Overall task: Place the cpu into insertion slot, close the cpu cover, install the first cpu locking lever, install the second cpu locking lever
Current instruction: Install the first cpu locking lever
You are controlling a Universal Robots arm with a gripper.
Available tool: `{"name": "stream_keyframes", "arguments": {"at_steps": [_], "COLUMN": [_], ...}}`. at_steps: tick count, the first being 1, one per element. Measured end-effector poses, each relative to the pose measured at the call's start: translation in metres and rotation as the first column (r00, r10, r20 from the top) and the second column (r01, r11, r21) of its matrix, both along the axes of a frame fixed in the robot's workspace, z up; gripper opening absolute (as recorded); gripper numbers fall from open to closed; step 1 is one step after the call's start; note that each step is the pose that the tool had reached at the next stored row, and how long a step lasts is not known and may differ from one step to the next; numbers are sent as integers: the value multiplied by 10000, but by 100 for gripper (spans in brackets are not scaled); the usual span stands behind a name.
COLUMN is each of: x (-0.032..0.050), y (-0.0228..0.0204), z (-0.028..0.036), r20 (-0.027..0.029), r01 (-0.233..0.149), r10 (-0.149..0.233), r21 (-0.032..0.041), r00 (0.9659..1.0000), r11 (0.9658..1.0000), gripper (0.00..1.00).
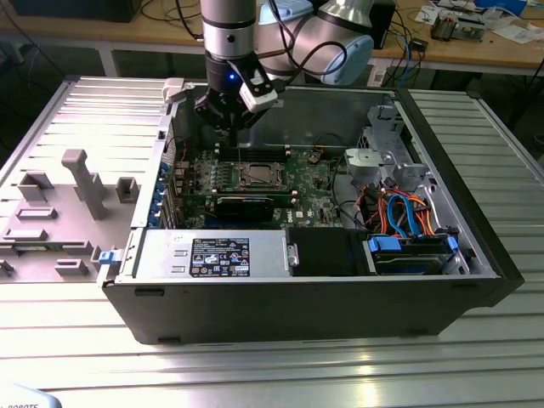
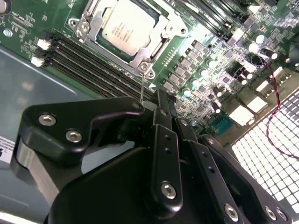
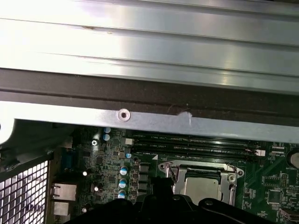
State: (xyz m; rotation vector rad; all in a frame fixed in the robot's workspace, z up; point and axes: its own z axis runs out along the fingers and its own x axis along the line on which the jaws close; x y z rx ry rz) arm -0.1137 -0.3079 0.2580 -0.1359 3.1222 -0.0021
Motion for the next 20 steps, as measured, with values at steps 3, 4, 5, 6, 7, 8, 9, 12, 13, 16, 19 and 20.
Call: {"name": "stream_keyframes", "arguments": {"at_steps": [3,4,5,6,7,8,9,12,13,16,19,20], "x": [6,7,8,8,8,8,8,8,8,31,67,73], "y": [1,1,1,1,1,1,1,1,1,1,1,0], "z": [-1,0,-1,0,-1,0,-1,-1,-1,-1,0,0], "r20": [1,0,1,0,1,1,1,1,1,1,-1,0], "r01": [0,1,1,1,0,0,0,1,1,0,0,0], "r10": [0,-1,-1,-1,0,0,0,-1,-1,0,0,0], "r21": [1,1,1,1,1,1,1,1,1,1,0,0], "r00": [10000,10000,10000,10000,10000,10000,10000,10000,10000,10000,10000,10000], "r11": [10000,10000,10000,10000,10000,10000,10000,10000,10000,10000,10000,10000], "gripper": [11,11,11,11,11,11,11,11,11,11,11,11]}}
